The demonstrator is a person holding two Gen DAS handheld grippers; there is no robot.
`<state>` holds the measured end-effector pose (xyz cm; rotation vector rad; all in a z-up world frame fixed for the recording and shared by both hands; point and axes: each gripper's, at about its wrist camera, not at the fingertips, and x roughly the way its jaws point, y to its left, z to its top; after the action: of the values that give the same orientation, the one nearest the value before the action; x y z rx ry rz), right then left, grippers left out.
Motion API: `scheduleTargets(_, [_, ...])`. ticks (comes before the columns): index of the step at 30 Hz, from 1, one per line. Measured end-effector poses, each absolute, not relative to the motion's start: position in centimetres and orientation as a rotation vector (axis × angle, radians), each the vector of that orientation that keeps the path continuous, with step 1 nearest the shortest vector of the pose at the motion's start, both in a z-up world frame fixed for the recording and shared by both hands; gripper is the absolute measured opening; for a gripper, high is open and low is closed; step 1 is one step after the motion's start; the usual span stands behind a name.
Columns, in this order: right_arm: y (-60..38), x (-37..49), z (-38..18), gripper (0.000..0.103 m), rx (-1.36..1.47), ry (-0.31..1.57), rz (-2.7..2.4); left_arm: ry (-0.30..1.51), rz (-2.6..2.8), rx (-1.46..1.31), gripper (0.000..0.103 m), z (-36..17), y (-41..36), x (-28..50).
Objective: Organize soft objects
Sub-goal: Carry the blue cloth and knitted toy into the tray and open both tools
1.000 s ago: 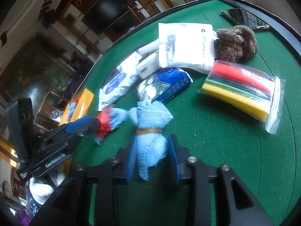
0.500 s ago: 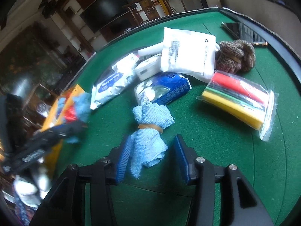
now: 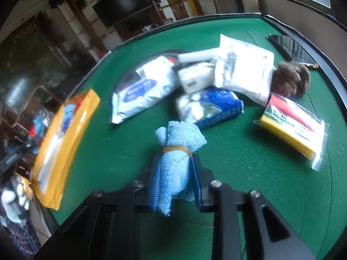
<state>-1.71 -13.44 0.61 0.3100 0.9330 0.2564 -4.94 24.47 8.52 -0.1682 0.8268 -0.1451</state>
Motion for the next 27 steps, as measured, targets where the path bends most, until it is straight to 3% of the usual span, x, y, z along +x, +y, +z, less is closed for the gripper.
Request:
scheduleTargets(5, [-9.5,-1.5,4.4,0.023,0.303,0.88,0.364,0.908,-0.008,-0.216,0.025,6.1,31.0,-1.9])
scheduleTargets(12, [0.6,1.3,7.0,0.023,0.221,0.902,0.543,1.002,0.052,-0.247,0.026,3.1,33.2,2.5])
scheduleTargets(15, [5.0,2.3,6.9,0.023,0.172,0.918,0.597,1.031,0.081,-0.275,0.032,2.2,34.1,3.5])
scheduleTargets(19, [10.5,3.7,5.7,0.024,0.119,0.965,0.658,1.022,0.036,-0.316,0.055,2.6,34.4,3.5])
scheduleTargets(27, [18.3,4.9,1.8,0.024,0.007,1.086,0.735,0.896,-0.03,-0.457,0.057,5.6,36.9,-0.7])
